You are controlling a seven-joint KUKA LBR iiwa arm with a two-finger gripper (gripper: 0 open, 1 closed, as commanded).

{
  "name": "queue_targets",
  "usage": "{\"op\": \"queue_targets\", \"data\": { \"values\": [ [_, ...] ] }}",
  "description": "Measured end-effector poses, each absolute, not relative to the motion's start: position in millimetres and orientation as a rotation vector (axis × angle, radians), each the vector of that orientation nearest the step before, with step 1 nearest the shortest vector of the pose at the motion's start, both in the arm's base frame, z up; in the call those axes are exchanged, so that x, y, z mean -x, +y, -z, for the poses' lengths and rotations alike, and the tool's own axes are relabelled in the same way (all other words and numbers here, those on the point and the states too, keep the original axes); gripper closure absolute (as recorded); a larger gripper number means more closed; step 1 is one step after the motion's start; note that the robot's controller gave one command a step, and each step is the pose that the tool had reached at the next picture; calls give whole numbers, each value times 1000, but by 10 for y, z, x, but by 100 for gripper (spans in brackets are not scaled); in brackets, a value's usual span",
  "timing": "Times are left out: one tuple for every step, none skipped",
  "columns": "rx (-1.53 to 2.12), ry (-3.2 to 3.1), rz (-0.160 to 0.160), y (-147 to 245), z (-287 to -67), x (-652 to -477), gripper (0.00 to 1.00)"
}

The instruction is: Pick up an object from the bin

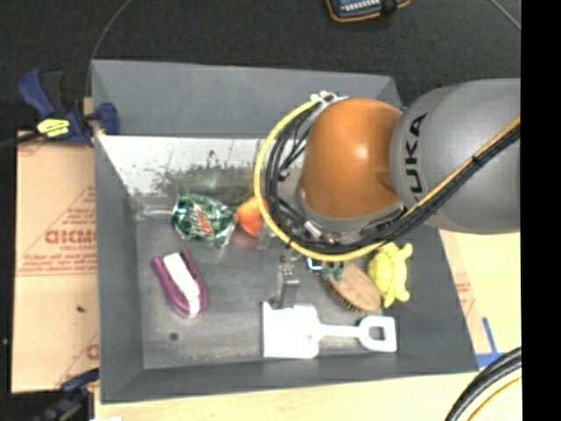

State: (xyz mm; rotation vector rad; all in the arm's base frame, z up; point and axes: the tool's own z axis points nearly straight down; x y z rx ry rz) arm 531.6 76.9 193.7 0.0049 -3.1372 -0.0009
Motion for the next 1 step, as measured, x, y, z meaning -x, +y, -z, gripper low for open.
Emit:
{"op": "queue_targets", "data": {
  "values": [
    [1, -3145, 2, 766, -1973, -5333, 0]
  ]
}}
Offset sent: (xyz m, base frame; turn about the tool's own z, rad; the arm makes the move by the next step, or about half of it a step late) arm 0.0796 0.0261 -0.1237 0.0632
